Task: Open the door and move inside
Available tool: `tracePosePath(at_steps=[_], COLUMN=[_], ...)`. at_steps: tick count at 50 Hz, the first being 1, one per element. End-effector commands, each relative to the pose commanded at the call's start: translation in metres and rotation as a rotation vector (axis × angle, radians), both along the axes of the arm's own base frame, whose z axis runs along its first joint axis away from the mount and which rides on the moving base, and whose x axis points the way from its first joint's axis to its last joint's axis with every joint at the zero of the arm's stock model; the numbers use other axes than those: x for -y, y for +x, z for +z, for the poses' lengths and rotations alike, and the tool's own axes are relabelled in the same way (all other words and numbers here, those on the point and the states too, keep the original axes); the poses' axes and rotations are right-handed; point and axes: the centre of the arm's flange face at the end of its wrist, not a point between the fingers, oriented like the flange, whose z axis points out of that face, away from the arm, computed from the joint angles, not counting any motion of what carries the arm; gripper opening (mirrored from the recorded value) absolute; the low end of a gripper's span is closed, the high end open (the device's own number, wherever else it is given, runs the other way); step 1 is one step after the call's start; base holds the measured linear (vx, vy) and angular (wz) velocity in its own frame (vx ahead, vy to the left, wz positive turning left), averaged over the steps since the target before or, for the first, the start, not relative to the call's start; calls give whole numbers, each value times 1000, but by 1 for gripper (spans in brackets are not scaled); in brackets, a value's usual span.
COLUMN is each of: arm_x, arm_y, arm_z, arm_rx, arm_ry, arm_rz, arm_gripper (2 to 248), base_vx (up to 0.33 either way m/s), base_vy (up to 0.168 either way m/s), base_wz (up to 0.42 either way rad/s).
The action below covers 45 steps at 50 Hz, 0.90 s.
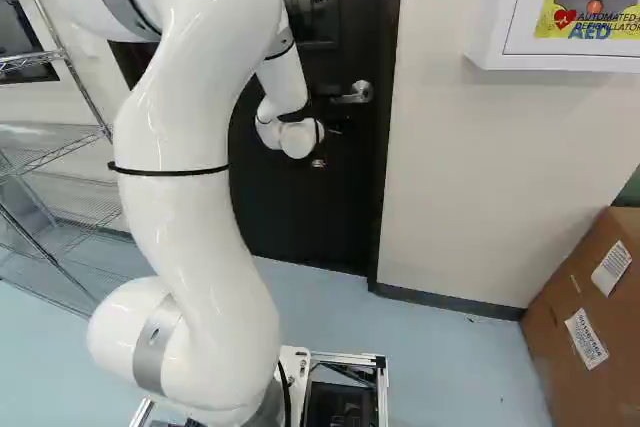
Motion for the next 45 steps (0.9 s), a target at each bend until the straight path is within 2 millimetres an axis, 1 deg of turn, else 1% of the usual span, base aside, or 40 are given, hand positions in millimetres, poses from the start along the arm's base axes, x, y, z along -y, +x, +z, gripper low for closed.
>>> tracePosePath(at_steps=[45], arm_x=[2], arm_y=[91], arm_z=[-14], arm_rx=[65], arm_ry=[-6], arm_rz=[10], arm_gripper=[247], base_vx=[0], base_vy=[0], base_wz=[0])
